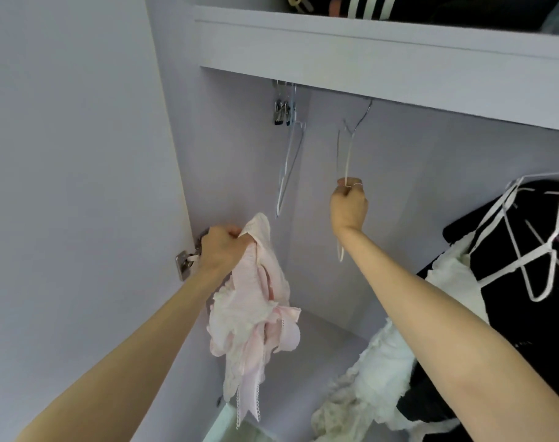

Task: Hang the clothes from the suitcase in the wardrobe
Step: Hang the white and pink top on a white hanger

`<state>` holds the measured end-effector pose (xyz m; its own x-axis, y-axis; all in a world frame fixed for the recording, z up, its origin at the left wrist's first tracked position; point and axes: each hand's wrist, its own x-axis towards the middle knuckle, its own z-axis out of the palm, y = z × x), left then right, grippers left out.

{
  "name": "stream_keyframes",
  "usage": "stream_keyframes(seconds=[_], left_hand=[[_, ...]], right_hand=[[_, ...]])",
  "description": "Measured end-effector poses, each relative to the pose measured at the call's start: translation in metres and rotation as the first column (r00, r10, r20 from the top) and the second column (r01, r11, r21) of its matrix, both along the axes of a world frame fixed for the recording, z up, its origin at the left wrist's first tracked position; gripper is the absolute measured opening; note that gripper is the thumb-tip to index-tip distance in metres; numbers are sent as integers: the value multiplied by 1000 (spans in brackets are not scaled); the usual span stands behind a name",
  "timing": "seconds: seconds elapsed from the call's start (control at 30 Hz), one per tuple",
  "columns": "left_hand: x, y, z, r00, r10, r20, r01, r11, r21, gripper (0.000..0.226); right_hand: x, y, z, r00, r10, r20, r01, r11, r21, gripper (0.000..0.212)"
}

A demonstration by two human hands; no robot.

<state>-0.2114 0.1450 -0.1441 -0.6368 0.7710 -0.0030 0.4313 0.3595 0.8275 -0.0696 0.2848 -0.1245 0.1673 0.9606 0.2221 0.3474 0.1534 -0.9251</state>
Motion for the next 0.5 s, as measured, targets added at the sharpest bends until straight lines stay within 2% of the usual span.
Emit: stream_keyframes(seconds=[0.13, 0.2, 0.27, 0.37, 0.5], left_hand=[[12, -3, -14, 1000, -4, 31, 6, 997, -71, 43], [21, -2, -20, 998, -22, 62, 26, 997, -67, 50], [27, -3, -23, 996, -37, 82, 43, 997, -65, 49], [36, -1, -25, 990, -27, 141, 36, 998, -59, 44], [39, 3, -24, 979, 33, 203, -24, 999, -47, 41]], right_hand=[[29, -10, -19, 993, -117, -21, 114, 989, -91, 21], [43, -16, -31, 989, -137, -56, 133, 989, -67, 39], [51, -20, -40, 984, -77, -163, 61, 993, -102, 46], [63, -24, -45, 968, -5, -251, -70, 954, -292, 46], [86, -26, -61, 982, -112, -156, 20, 869, -494, 59]])
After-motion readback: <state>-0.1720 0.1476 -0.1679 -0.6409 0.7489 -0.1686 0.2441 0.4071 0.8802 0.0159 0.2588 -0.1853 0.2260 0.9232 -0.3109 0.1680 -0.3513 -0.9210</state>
